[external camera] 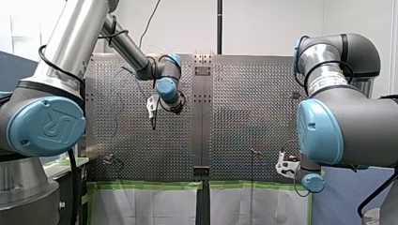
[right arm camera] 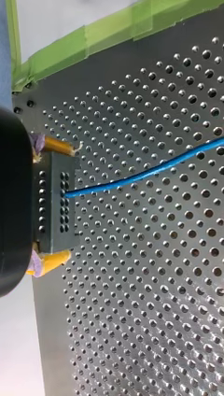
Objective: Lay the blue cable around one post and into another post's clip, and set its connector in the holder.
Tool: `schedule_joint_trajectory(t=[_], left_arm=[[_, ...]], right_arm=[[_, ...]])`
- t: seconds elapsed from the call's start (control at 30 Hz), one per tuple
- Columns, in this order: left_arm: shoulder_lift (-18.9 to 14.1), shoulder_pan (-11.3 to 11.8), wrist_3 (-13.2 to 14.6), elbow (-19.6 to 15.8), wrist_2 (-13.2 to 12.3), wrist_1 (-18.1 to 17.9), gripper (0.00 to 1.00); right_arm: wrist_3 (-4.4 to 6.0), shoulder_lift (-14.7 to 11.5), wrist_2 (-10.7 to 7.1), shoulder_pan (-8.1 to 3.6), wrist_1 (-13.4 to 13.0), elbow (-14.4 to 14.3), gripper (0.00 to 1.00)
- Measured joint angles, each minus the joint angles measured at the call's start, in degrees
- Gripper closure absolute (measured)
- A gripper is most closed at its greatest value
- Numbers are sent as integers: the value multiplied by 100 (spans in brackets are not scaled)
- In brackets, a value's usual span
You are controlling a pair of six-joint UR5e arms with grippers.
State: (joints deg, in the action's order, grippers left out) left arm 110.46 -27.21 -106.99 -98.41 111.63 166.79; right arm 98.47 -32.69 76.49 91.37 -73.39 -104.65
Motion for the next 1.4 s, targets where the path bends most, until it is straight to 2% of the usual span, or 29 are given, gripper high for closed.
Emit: schedule_joint_trajectory(t=[0.13,0.37,0.67,0.87,0.97,1.07,1.27,1.4], left_arm=[[188,-188,9,37,78,-188,0],[495,-495,98,66,57,-493,0],[869,-869,423,90,-101,-868,0],[1188,-1188,678,184,-393,-1185,0],[1335,-1335,650,197,-508,-1331,0],[1465,-1465,554,213,-481,-1464,0],[1749,-1750,288,300,-234,-1748,0],[1924,-1924,218,421,-62,-1922,0]], right_arm=[[-8,3,-4,-4,21,33,100],[-11,3,-22,-9,52,74,100],[-3,2,-49,0,60,79,100],[-6,3,-54,12,66,79,100],[-9,2,-55,19,69,79,100],[-10,2,-55,24,69,79,100],[-16,2,-55,42,95,107,100],[-19,2,-55,57,111,120,100]])
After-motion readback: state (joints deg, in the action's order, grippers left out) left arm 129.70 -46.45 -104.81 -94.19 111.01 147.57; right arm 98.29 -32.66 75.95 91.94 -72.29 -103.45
